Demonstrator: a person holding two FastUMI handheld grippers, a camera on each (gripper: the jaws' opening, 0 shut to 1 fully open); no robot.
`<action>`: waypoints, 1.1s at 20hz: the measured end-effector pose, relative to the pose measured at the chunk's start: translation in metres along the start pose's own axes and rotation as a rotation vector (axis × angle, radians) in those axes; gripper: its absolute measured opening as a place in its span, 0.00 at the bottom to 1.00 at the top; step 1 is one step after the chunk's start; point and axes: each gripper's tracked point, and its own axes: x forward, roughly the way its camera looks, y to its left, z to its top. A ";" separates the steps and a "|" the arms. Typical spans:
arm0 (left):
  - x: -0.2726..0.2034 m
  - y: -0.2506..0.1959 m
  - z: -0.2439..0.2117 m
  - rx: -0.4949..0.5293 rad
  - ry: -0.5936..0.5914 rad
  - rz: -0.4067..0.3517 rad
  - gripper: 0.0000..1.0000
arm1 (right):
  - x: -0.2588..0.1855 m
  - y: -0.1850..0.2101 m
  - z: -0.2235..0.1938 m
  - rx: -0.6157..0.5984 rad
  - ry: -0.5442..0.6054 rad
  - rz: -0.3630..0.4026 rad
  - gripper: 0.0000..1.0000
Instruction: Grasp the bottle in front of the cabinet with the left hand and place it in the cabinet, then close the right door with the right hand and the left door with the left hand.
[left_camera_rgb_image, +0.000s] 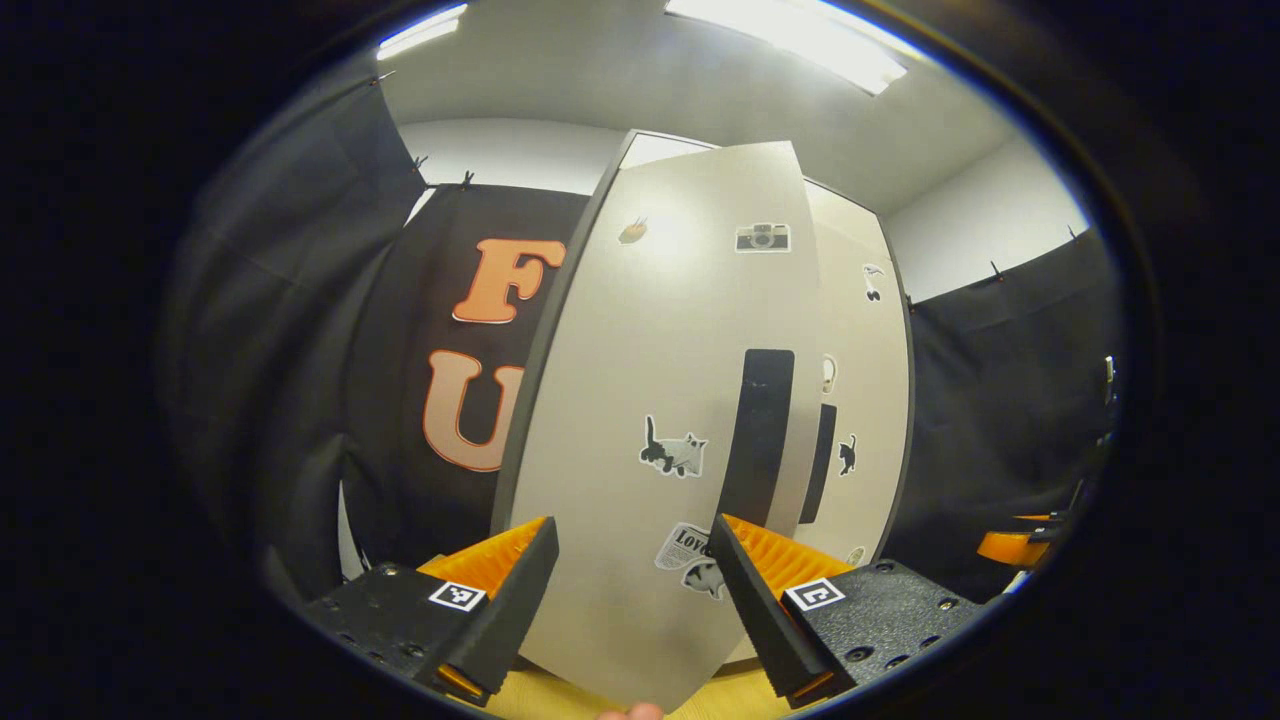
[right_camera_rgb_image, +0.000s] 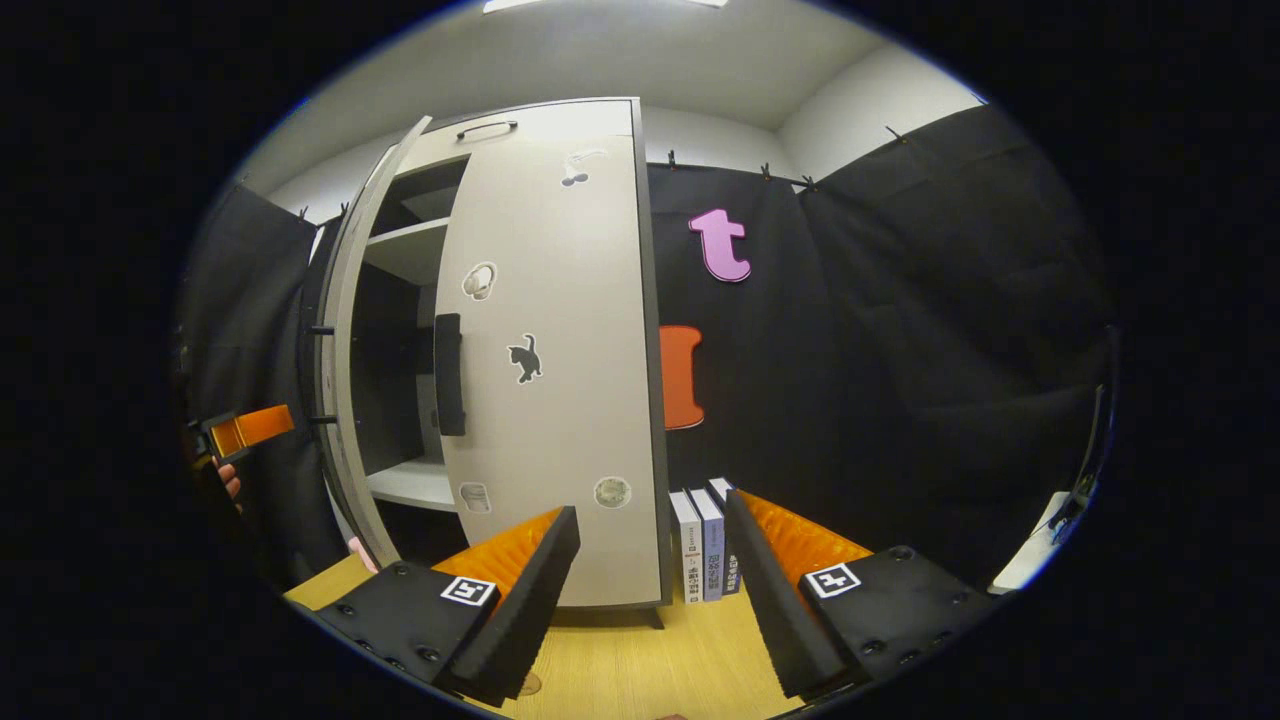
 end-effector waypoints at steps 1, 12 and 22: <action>0.004 -0.005 -0.001 0.004 -0.001 -0.008 0.93 | -0.001 -0.003 0.000 -0.001 0.002 -0.007 0.96; 0.060 -0.039 -0.018 0.068 0.015 -0.029 0.94 | -0.005 -0.027 -0.004 0.008 0.020 -0.068 0.96; 0.085 -0.039 -0.032 0.008 0.024 -0.041 0.94 | -0.012 -0.025 0.001 0.017 0.025 -0.070 0.96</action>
